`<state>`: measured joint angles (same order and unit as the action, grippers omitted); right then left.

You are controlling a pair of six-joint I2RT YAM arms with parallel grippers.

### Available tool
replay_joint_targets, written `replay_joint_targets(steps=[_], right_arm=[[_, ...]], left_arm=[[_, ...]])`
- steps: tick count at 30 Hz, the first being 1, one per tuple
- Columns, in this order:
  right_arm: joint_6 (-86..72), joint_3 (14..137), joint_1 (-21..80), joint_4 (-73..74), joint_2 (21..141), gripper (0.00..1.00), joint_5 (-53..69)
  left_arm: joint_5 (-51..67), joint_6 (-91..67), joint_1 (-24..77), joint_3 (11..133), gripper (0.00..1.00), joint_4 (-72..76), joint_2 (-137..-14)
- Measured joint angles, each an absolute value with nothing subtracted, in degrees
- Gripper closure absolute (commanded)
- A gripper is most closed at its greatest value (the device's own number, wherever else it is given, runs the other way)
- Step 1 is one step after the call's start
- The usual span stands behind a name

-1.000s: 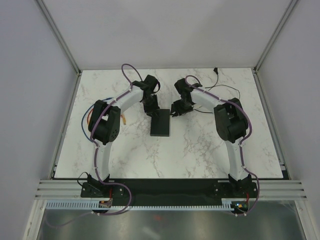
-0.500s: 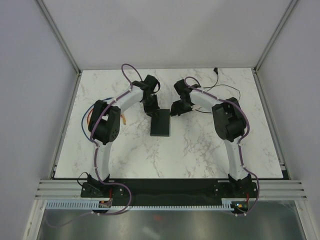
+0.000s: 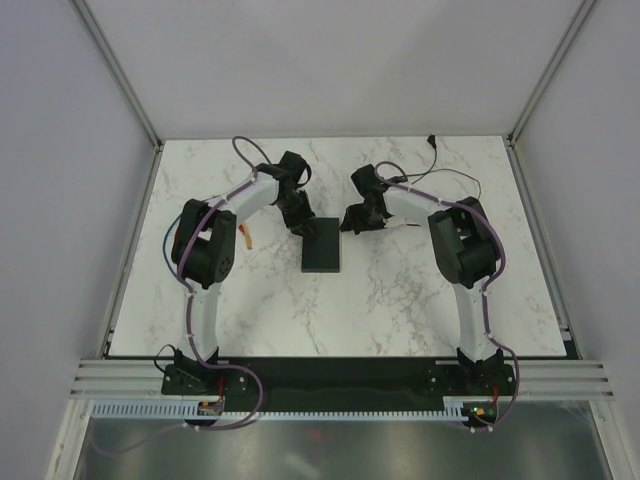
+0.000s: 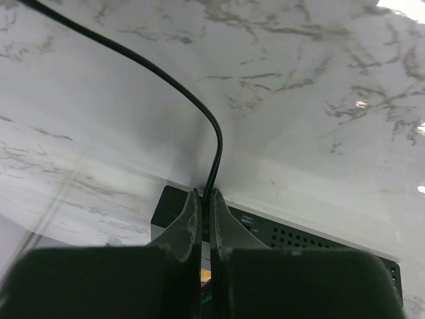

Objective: Pull the plug from the switch port

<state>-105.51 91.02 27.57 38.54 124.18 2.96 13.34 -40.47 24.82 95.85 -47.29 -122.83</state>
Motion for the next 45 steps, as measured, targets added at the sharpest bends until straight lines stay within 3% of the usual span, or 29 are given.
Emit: replay_joint_targets(steps=[16,23,39,45], right_arm=[[-105.2,89.7,27.1,37.9,123.1,1.0,2.5],[-99.2,96.2,27.2,44.2,124.8,1.0,-1.7],[-110.7,84.7,26.1,33.3,121.1,1.0,2.9],[-107.0,87.7,26.2,36.8,121.6,1.0,0.6]], left_arm=[[15.0,-42.7,24.6,93.4,0.68,-45.5,-121.7],[16.4,-43.5,24.6,93.2,0.68,-44.9,-121.7],[17.8,-46.3,24.5,90.3,0.68,-43.4,-120.6],[18.5,-47.1,24.5,89.3,0.68,-42.8,-120.2]])
